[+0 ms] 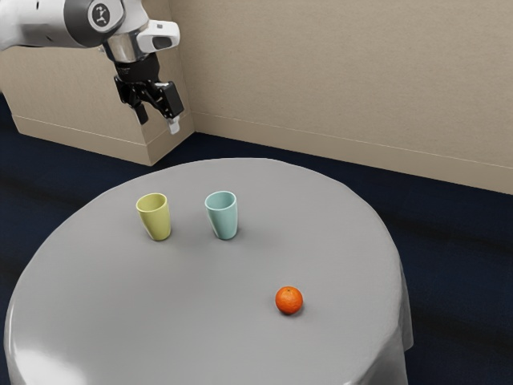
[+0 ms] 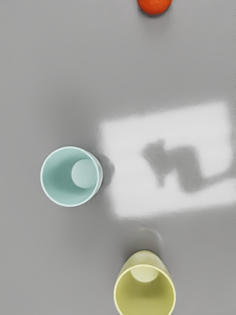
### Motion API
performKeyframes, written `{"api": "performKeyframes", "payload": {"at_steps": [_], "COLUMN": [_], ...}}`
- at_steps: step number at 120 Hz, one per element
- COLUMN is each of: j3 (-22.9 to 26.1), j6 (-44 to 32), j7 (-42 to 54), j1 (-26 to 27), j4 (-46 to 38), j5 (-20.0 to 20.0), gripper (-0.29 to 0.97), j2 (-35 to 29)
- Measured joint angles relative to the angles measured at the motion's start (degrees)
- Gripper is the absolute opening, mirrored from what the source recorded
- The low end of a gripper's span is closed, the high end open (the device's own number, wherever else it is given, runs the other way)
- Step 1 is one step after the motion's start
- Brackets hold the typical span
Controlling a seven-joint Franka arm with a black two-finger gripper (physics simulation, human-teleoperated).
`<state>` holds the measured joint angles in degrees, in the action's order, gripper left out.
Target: Place the left cup onto the right cup
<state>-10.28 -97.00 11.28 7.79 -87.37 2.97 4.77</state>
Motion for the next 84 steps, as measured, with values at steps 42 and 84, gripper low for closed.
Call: {"api": "performKeyframes", "payload": {"at_steps": [42, 84], "j3": [-0.27, -3.39], "j6": [0.28, -1.01], "j7": [-0.06, -0.73], "j1": [0.02, -3.71], "j4": [-0.65, -4.09], "j5": [0.04, 0.28], "gripper": [0.68, 0.68], "j2": [-0.25, 4.97]}}
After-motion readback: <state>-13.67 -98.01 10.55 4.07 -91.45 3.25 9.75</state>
